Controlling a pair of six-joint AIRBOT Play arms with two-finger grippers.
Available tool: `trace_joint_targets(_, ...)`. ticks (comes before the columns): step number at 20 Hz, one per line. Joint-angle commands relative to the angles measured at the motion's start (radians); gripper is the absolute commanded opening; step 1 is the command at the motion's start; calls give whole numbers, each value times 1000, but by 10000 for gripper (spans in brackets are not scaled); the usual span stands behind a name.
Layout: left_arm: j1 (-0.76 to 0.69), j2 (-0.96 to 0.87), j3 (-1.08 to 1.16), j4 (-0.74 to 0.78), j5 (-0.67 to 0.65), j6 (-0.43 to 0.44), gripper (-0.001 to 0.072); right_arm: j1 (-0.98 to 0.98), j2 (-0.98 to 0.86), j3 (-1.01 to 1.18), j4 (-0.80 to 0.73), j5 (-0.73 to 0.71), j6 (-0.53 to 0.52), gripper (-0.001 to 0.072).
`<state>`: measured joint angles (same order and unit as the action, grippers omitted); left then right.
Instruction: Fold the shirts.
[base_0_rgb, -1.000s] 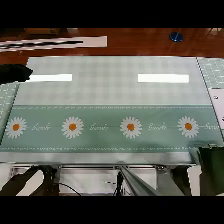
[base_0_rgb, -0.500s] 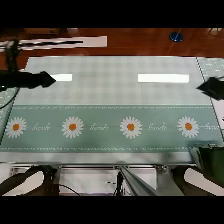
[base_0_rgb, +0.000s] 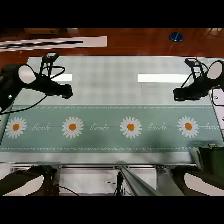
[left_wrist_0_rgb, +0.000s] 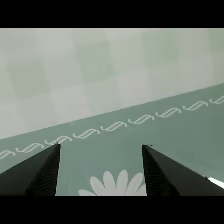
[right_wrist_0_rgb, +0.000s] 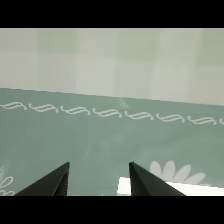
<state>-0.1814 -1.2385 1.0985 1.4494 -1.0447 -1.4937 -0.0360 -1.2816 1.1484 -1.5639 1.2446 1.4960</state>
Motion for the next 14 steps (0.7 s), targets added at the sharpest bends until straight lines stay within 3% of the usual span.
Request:
trace_joint_targets(1, -49, -2, 9, 96, 62, -108, 586, 21, 34, 2, -45, -69, 20, 427)
trace_joint_targets(5, -49, -2, 9, 96, 105, -135, 586, 21, 87, 2, -15, -221, 49, 427)
trace_joint_targets(14, -50, -2, 8, 95, 143, -135, 588, 21, 89, 1, -6, -157, 57, 427)
